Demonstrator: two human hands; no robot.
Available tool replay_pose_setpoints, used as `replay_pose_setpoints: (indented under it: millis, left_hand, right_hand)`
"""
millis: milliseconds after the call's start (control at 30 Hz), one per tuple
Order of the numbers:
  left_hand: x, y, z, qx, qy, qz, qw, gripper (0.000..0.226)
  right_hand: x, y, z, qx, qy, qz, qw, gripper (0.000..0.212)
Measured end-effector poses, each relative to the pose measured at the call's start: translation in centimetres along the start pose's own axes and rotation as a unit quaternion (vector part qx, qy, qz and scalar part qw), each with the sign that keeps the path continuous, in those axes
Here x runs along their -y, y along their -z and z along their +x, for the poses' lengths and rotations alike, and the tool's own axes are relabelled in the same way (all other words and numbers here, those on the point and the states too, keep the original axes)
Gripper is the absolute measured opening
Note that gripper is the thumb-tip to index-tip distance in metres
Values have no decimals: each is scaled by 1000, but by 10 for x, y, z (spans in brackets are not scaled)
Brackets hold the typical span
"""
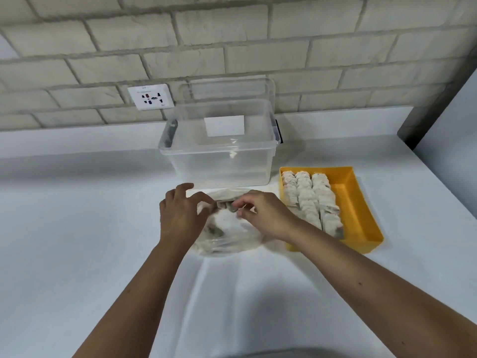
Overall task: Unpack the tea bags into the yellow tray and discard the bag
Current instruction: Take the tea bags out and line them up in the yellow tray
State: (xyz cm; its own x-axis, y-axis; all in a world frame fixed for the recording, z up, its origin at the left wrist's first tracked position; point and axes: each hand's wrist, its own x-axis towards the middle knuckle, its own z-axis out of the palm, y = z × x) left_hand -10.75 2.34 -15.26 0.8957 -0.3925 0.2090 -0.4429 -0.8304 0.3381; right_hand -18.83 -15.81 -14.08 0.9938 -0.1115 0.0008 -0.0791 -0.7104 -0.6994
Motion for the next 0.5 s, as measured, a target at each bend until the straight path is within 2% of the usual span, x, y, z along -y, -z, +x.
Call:
replay_pose_setpoints:
  millis: [133,233,367,500]
  left_hand:
    - [5,-9,3,82,21,57,995,31]
    - [7,-17,6,132,57,68,987,47]
    - [12,-20,10,178,115,-39,976,66]
    - [15,-21,12,185,102,-126,969,74]
  right_hand:
    - [-3,-28,23,83,-16,-54,995,32]
    - [-9,-40,34,107,-4,-88,990,43]
    - [-17,-44,43,94,-7,-115,989,68]
    - [-20,-47,49,53,-9,-146,988,69]
